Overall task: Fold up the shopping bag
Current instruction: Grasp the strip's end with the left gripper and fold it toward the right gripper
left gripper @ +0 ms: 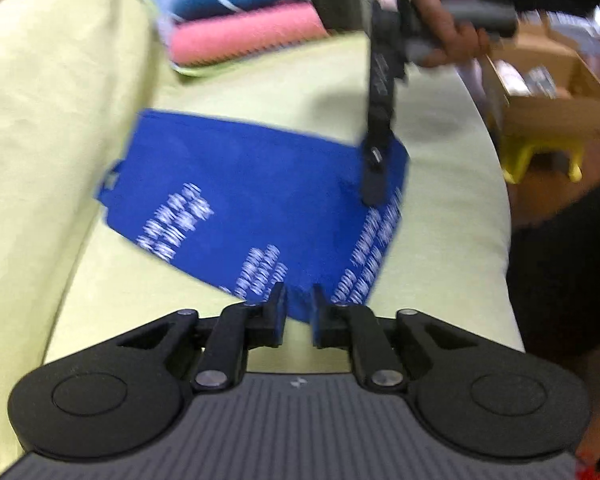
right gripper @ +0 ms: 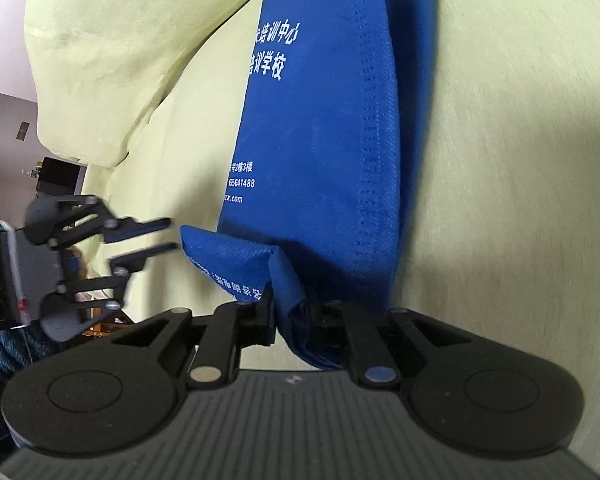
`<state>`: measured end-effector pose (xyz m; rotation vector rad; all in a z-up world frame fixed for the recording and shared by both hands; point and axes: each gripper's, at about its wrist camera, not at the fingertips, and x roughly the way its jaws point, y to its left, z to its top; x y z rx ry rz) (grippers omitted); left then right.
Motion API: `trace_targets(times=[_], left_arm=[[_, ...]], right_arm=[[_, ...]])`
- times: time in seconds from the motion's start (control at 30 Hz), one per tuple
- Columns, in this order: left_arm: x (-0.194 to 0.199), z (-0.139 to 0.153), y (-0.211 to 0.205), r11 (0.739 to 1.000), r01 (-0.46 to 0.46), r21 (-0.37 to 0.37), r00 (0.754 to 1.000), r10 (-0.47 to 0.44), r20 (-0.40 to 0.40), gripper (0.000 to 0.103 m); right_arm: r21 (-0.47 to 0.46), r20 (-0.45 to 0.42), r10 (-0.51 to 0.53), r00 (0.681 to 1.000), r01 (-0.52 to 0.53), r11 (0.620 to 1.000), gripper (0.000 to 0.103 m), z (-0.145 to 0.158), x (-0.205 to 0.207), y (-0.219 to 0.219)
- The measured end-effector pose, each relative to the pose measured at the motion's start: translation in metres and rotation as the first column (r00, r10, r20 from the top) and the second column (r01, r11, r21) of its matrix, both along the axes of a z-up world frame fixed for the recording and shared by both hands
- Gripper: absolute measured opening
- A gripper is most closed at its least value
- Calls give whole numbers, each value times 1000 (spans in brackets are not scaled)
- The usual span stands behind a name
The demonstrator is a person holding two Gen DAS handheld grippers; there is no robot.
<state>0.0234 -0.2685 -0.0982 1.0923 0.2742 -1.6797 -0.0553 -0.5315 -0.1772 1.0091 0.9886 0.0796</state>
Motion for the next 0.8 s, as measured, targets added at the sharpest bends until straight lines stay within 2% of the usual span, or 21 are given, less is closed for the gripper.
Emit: trace_targets(times=[0.1, 0.27, 0.43, 0.5, 0.57, 0.6, 0.63, 0.67, 0.73, 0.8], left_arm=[[-16, 1, 0, 999, 30, -43, 999, -31, -18, 11], [-38, -32, -22, 999, 15, 30, 998, -16, 57, 5], [-34, -49, -32, 995, -70, 72, 997, 69, 20, 0], [-35, -50, -33, 993, -90, 75, 996, 89, 14, 0], [-36, -50, -32, 992, -102, 76, 995, 102, 14, 0], [-36, -49, -32, 991, -110, 77, 994, 109, 11, 0], [-37, -49, -32, 990, -116, 76, 993, 116, 8, 0], [-38, -50, -32, 990, -119, 75, 993, 119, 7, 0], [-38, -51, -32, 990, -122, 72, 993, 122, 11, 0], [-39, -50, -34, 990, -124, 70, 992, 122, 20, 0]], right_arm=[[-11, -11, 16, 1000, -16, 1000, 6, 3, -1, -6], [1, -51, 18, 999, -18, 1000, 6, 5, 4, -8], [0, -33, -15, 999, 15, 1000, 6, 4, -1, -8], [-63, 5, -19, 1000, 19, 998, 8, 9, -3, -4], [-205, 58, -46, 997, 57, 977, 14, 22, -10, 12], [-274, 86, -57, 995, 78, 959, 23, 29, -14, 20], [-368, 110, -82, 990, 118, 922, 28, 37, -21, 28], [-457, 137, -105, 985, 157, 875, 29, 46, -29, 37], [-636, 178, -97, 979, 190, 748, 32, 57, -38, 68], [-776, 221, -44, 974, 203, 597, 26, 63, -46, 100]])
